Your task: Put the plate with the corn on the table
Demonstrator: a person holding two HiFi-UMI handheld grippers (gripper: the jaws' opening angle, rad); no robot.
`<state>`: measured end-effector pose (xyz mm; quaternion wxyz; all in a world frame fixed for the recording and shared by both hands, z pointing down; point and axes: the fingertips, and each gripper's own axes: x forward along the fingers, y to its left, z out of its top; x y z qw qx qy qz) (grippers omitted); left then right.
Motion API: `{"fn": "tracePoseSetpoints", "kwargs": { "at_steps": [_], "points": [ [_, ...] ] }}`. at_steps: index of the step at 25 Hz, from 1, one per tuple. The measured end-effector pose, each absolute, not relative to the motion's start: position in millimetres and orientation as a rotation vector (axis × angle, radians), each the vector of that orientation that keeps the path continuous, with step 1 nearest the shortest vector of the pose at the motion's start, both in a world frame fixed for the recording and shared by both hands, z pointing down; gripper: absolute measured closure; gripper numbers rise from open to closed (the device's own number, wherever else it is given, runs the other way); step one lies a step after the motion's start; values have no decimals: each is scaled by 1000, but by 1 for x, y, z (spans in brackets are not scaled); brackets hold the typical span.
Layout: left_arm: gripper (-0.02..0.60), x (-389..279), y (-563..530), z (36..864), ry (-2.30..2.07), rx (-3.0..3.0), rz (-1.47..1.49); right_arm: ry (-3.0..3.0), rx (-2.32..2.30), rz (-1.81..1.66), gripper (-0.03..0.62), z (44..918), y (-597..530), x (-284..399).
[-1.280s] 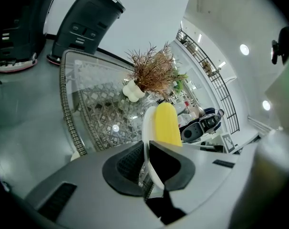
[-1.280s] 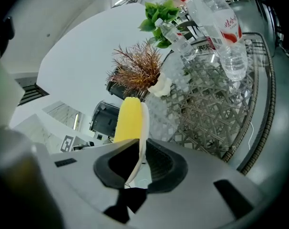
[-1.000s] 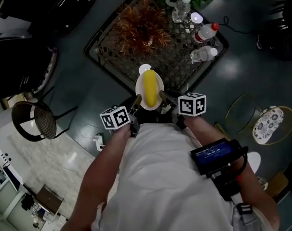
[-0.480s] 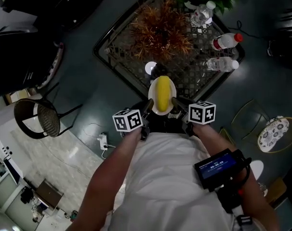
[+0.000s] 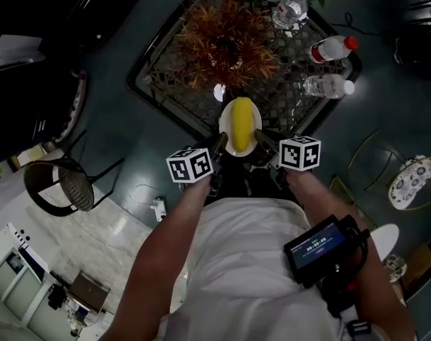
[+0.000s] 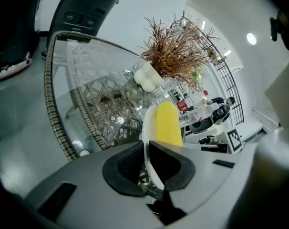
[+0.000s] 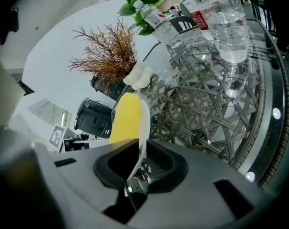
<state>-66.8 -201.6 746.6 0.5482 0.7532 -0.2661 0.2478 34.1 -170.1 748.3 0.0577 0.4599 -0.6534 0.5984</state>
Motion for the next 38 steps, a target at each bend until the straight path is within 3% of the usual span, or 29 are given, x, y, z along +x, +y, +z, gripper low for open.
{"fn": "tracePoseSetpoints", "kwargs": {
  "at_steps": [38],
  "points": [
    [548,30,-282,776,-575,1937,842,-1859,1659,1726,537,774,-236,121]
  ]
}}
